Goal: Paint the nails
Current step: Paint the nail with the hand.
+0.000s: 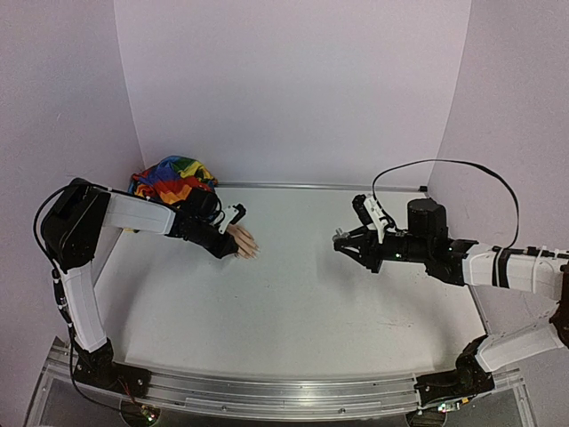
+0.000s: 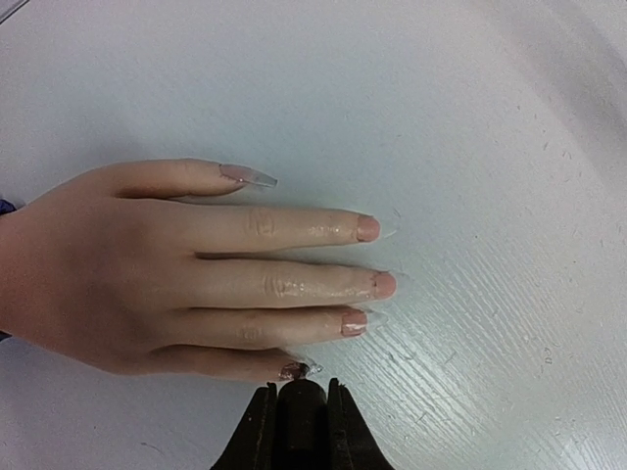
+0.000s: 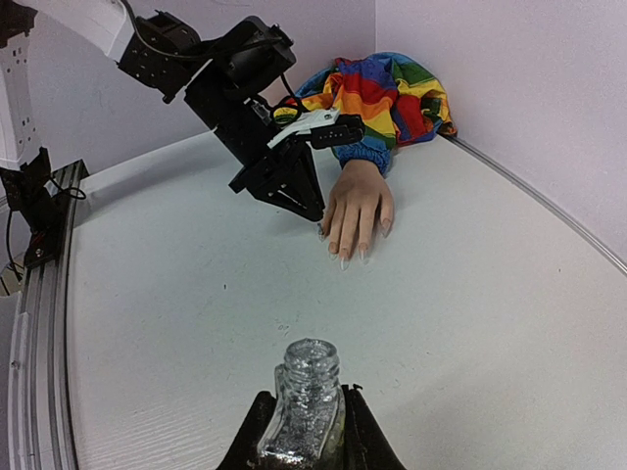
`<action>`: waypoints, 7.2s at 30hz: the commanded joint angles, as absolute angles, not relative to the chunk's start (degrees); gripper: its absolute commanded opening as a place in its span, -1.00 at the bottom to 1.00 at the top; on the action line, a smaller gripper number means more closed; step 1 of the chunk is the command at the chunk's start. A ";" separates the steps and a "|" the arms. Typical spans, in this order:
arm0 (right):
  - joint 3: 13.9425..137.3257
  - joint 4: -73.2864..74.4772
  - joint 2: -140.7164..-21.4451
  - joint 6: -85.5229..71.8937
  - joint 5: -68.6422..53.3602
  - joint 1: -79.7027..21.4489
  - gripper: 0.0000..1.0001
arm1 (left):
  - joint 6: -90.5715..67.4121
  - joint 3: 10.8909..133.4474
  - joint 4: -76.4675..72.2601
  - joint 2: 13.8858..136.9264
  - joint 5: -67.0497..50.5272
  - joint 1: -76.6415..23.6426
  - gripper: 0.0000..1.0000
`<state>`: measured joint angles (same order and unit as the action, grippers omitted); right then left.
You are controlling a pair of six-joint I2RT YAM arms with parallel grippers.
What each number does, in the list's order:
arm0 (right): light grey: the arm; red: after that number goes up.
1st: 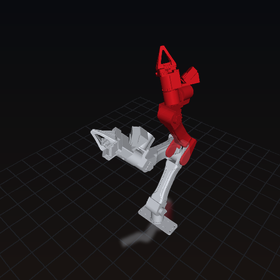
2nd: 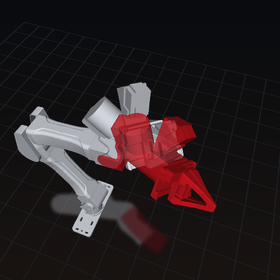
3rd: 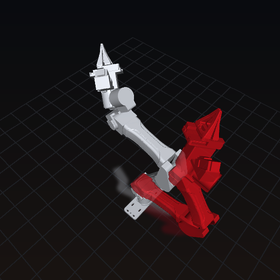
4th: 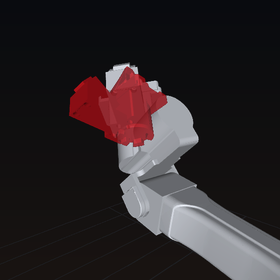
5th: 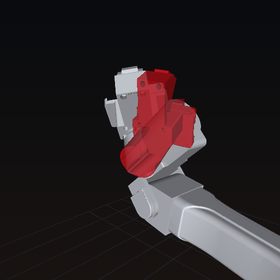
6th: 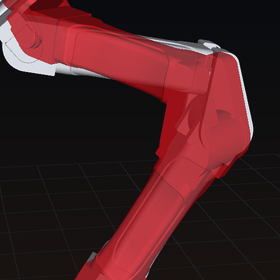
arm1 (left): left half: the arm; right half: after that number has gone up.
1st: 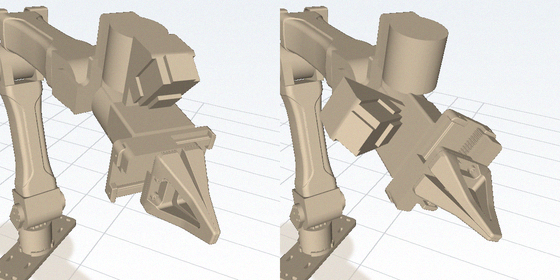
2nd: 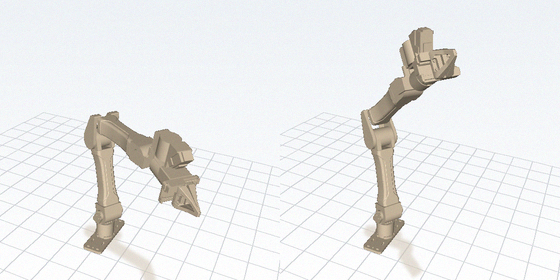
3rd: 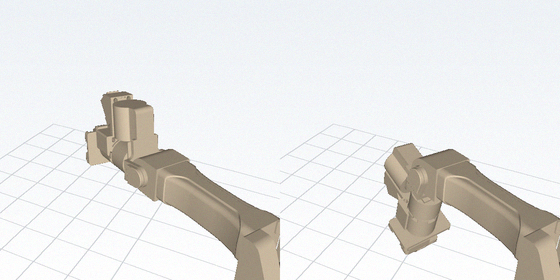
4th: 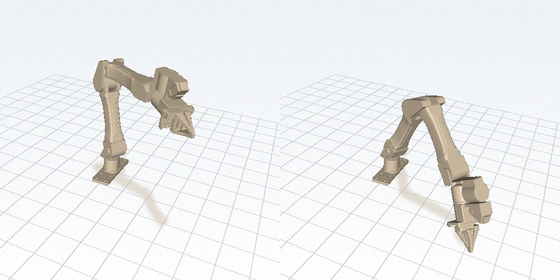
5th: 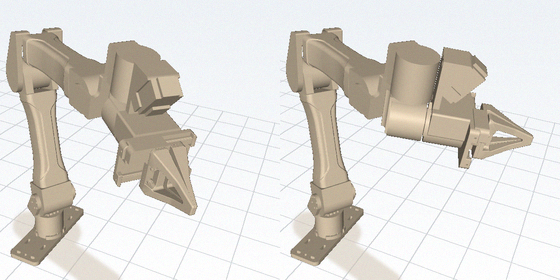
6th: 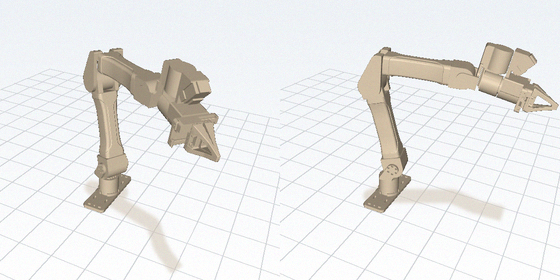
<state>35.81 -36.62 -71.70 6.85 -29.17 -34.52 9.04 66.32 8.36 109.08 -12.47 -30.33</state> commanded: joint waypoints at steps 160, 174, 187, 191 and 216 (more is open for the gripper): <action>37.20 -39.11 -71.81 6.77 -30.89 -34.63 -1.00 | 9.71 66.03 4.88 106.17 -10.02 -30.67 -1.00; 36.88 -39.03 -71.19 6.78 -30.68 -34.63 -1.00 | 9.50 67.71 6.55 107.56 -9.58 -30.67 -1.00; 36.91 -39.03 -71.47 6.77 -30.76 -34.68 -1.00 | 9.49 68.62 7.58 108.31 -9.24 -30.76 -1.00; 36.89 -39.11 -71.37 6.77 -30.67 -34.67 -1.00 | 9.44 68.51 7.89 108.02 -9.12 -30.76 -1.00; 37.00 -39.11 -71.74 6.68 -30.85 -34.63 -1.00 | 10.68 69.73 9.78 109.23 -10.79 -31.29 -1.00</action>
